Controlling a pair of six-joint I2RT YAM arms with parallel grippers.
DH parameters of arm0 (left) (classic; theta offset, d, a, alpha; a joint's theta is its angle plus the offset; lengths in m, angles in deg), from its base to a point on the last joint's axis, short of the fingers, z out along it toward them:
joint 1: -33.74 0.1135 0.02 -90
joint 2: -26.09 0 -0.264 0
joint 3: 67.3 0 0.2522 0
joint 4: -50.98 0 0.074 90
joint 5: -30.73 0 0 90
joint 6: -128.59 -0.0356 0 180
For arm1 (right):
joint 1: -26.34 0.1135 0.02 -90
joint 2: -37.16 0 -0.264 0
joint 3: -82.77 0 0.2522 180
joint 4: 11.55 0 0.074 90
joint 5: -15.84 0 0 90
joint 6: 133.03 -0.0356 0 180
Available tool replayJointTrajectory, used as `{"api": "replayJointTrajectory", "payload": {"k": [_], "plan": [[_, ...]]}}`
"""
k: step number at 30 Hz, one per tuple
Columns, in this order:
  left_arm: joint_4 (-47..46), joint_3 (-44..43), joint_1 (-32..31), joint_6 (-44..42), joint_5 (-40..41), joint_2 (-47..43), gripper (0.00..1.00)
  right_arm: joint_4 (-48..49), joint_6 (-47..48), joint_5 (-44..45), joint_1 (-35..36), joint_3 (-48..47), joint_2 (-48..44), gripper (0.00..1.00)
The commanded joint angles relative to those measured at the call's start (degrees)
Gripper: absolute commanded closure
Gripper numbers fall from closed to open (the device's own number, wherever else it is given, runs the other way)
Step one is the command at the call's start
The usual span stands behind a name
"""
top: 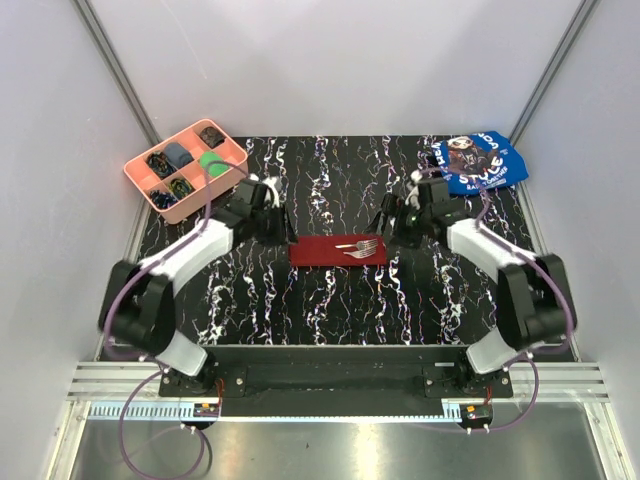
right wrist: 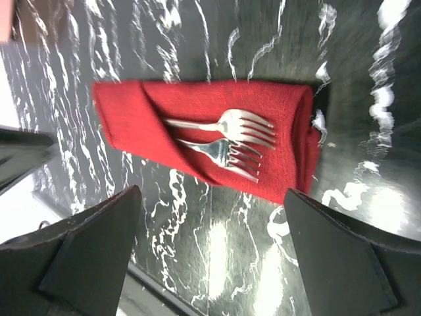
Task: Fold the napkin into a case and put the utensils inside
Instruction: Reset both arms
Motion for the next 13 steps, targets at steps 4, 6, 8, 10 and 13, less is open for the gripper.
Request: {"api": "replayJointTrajectory", "payload": {"k": [4,6,8,10,13], "plan": [[-0.2,1.6,-6.6,-3.2,9.0,-19.3,0.37,-19.2,9.3,12.4,0.2,-5.2,-15.6,0.00],[-0.5,2.5,-10.9,-3.0,11.7,-23.9,0.33,-18.7,9.6,12.1,0.3,-2.2,-19.6,0.00],[-1.3,4.3,-14.7,-1.9,13.4,-26.6,0.30,-17.1,9.3,10.0,0.2,0.2,-22.3,0.00],[-2.8,6.3,-16.8,-1.0,14.0,-30.1,0.28,-14.8,8.8,7.8,0.2,3.6,-25.8,0.00],[-5.2,8.5,-20.6,0.6,15.3,-34.1,0.24,-12.9,6.7,5.4,0.2,5.9,-31.1,0.00]]}}
